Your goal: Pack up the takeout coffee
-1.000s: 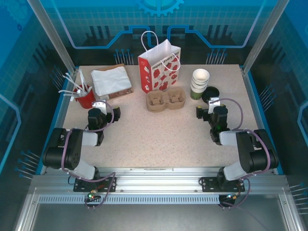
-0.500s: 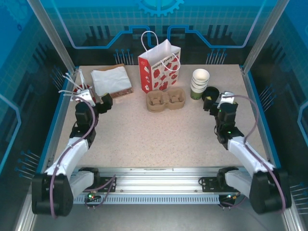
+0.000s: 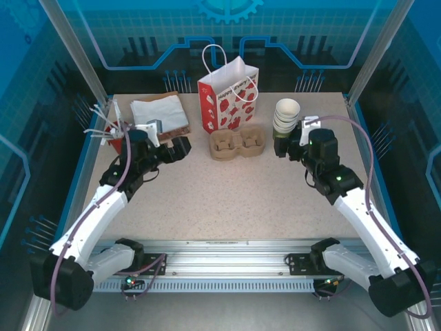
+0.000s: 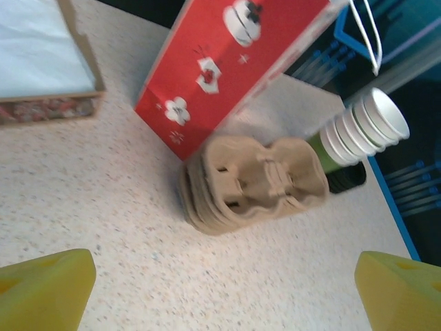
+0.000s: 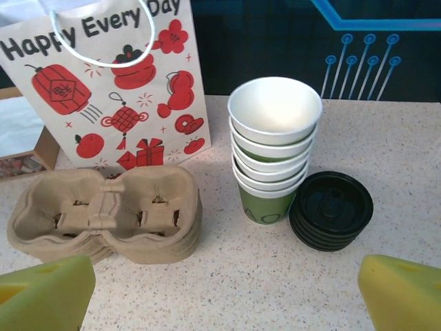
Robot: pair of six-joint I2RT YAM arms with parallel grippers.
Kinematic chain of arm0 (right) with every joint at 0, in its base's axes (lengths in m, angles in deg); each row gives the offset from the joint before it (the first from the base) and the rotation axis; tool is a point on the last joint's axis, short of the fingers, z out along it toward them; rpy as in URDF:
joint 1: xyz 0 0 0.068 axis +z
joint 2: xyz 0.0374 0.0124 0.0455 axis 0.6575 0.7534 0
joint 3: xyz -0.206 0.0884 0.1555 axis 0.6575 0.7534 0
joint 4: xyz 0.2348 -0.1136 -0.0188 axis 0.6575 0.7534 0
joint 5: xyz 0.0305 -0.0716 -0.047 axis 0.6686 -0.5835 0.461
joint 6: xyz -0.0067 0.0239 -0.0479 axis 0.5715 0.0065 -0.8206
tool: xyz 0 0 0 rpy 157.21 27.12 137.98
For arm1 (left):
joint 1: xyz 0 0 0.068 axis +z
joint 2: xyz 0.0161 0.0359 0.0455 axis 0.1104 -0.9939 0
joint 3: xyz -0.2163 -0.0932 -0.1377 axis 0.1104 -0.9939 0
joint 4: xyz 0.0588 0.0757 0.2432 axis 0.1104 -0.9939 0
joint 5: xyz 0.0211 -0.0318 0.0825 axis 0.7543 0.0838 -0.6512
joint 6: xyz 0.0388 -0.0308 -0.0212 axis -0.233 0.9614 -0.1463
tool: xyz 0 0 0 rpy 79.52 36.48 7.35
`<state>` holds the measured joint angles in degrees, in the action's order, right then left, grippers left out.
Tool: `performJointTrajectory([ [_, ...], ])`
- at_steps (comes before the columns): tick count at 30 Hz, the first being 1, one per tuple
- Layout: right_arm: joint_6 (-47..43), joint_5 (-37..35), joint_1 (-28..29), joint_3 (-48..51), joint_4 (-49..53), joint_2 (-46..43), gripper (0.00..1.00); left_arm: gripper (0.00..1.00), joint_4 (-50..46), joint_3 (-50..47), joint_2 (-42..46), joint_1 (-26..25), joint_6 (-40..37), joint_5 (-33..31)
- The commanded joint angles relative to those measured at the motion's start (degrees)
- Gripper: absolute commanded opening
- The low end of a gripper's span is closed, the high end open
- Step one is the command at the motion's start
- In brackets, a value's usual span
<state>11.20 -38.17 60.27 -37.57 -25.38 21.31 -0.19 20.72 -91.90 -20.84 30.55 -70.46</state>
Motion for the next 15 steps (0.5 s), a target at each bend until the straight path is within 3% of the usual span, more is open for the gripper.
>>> performJointTrajectory([
  [1,-2.2,4.3,-3.6,-6.9,8.8,4.7,0.99,0.98,-7.1,5.9,-3.1,-2.9,-3.4,1.7],
  [6,3.6,14.5,-14.8,-20.5,14.8,18.5,0.82,0.97,-8.1,13.3,-9.1,-7.4,-5.1,1.4],
  [15,5.2,9.8,-16.5,-37.8,18.8,37.6,0.62,0.97,-8.5,24.2,-20.1,-14.3,-8.1,-0.3],
])
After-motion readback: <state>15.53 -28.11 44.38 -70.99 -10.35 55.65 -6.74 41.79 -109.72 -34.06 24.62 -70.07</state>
